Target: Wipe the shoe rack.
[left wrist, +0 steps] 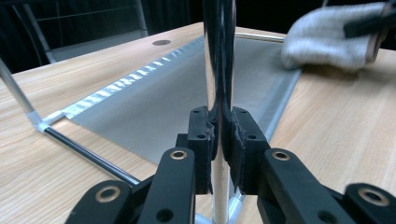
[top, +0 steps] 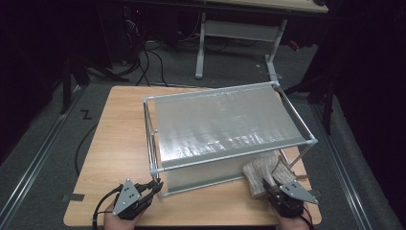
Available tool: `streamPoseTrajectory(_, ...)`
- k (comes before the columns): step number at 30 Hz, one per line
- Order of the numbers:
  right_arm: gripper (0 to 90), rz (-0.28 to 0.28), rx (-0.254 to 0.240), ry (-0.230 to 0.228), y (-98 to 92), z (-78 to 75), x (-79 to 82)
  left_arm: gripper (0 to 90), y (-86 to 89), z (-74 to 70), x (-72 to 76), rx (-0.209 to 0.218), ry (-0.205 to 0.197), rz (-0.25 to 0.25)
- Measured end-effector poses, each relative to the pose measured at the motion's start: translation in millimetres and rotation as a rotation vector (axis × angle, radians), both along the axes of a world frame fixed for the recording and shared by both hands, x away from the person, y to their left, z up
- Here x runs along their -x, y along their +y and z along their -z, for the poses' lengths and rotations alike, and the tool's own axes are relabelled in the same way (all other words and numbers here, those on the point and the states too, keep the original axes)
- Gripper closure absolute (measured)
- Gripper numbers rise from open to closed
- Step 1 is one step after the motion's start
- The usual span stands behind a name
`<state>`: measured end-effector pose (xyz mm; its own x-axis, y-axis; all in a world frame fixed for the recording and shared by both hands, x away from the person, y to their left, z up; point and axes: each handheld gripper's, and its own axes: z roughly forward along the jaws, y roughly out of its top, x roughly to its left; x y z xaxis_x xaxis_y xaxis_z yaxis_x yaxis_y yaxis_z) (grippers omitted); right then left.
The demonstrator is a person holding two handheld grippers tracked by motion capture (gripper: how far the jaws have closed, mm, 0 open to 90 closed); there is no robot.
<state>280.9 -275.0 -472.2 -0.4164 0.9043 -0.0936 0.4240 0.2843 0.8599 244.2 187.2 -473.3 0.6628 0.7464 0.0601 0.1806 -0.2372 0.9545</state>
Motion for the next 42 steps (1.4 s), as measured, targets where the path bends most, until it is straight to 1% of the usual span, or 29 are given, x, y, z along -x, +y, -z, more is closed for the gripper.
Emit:
streamPoseTrajectory(3,70.5,-0.013,0.038,0.053,6.8,13.4,-13.4,79.8,4.4,-0.4,-1.7,-0.002,0.001,-0.016)
streamPoseTrajectory(7,70.5,-0.038,0.056,0.102,18.2,21.0,-25.8,79.8,11.5,-0.6,-4.3,-0.007,0.004,-0.047)
streamPoseTrajectory(10,70.4,-0.070,0.068,0.115,30.9,24.0,-31.2,79.8,21.0,-0.7,-6.7,0.000,0.009,-0.079)
streamPoseTrajectory(13,70.4,-0.100,0.070,0.121,43.8,23.8,-35.7,79.9,34.1,-1.3,-8.7,0.009,0.015,-0.123)
streamPoseTrajectory(17,70.4,-0.144,0.079,0.125,62.4,23.6,-39.7,80.1,52.8,-1.8,-10.5,0.022,0.023,-0.179)
streamPoseTrajectory(22,70.3,-0.191,0.086,0.129,82.1,23.0,-40.0,80.1,72.3,-1.4,-11.1,0.022,0.029,-0.235)
streamPoseTrajectory(24,70.3,-0.205,0.089,0.131,88.1,22.6,-39.6,80.1,78.6,-0.9,-10.8,0.026,0.030,-0.247)
streamPoseTrajectory(29,70.2,-0.238,0.095,0.133,99.1,21.8,-38.3,80.0,91.2,-0.4,-8.2,0.016,0.023,-0.269)
streamPoseTrajectory(34,70.0,-0.261,0.102,0.129,104.6,21.9,-34.5,80.0,99.2,1.1,-6.9,0.026,0.017,-0.291)
streamPoseTrajectory(36,69.9,-0.263,0.094,0.127,104.2,21.8,-33.3,79.9,99.6,1.6,-6.8,0.029,0.014,-0.300)
streamPoseTrajectory(39,69.8,-0.262,0.083,0.102,100.4,19.7,-30.8,79.9,99.2,2.0,-6.5,0.029,0.008,-0.315)
streamPoseTrajectory(42,69.7,-0.248,0.057,0.082,95.2,15.4,-26.5,79.8,99.1,2.5,-6.7,0.034,0.006,-0.328)
